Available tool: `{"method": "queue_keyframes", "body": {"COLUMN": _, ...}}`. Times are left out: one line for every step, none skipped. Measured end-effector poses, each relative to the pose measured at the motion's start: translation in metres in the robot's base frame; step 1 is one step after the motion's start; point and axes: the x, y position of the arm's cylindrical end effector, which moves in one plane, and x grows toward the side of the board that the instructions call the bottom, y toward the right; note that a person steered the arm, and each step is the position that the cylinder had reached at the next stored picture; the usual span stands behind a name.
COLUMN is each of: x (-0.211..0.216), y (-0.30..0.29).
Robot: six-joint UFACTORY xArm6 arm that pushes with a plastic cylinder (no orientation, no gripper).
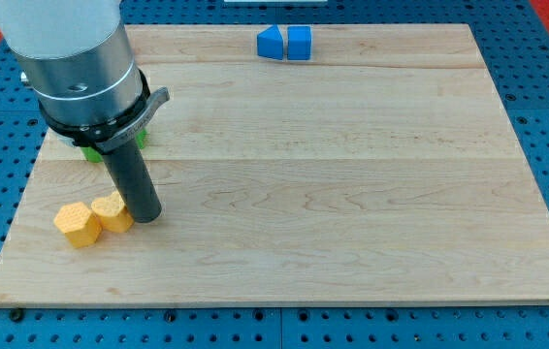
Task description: Slide the red blocks to the left of the blue blocks
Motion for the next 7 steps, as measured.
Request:
{"method": "queue_keyframes", "body": {"x": 0.002, "y": -0.002}}
{"method": "queue_keyframes", "body": {"x": 0.004, "y": -0.003}}
{"method": "queue_keyframes", "body": {"x": 0.004, "y": -0.015}}
{"method": "queue_keyframes", "body": {"x": 0.004, "y": -0.013}}
{"method": "queue_keyframes", "body": {"x": 0.004, "y": 0.011}}
{"method": "queue_keyframes", "body": {"x": 0.037, "y": 0.023}}
{"method": "queue_keyframes", "body": {"x": 0.073, "y": -0.019}}
